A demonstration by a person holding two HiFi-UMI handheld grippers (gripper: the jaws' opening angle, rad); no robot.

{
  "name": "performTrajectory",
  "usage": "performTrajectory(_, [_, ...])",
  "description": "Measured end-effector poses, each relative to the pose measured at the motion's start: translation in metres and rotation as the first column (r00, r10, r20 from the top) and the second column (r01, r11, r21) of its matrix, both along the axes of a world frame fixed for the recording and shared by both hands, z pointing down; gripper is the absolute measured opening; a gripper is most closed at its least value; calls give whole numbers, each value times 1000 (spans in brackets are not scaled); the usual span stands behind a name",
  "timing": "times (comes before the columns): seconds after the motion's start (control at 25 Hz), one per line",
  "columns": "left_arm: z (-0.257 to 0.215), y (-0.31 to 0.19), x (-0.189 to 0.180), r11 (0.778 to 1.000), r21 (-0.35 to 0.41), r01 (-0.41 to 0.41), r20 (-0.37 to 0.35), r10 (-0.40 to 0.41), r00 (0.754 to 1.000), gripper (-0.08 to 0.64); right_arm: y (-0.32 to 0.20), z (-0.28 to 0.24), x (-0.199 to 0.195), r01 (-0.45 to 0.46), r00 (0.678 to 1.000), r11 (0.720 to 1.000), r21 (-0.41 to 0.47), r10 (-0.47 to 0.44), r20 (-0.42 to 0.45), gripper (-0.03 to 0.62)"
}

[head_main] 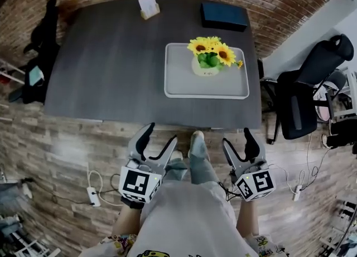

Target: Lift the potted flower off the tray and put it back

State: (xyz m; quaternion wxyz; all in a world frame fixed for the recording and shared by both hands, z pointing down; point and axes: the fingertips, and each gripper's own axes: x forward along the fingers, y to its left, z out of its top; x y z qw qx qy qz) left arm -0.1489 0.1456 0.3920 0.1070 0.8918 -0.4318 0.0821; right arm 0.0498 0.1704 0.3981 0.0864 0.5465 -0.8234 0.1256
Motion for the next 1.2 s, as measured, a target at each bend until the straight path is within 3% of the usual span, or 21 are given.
performTrajectory(0.36, [4, -57, 29, 1000, -9, 11, -2, -11, 1000, 293, -65, 4, 21, 48, 999, 999, 4, -48, 4, 345])
performTrajectory(0.76, [-32, -153, 73, 995, 73, 62, 3, -63, 998, 307, -172, -25, 58, 132, 991, 988, 74, -134, 15, 353])
performTrajectory(1.2, [-37, -187, 96, 991, 76, 106, 8, -107, 994, 307, -211, -30, 66, 261, 964, 960, 98, -264, 24, 373])
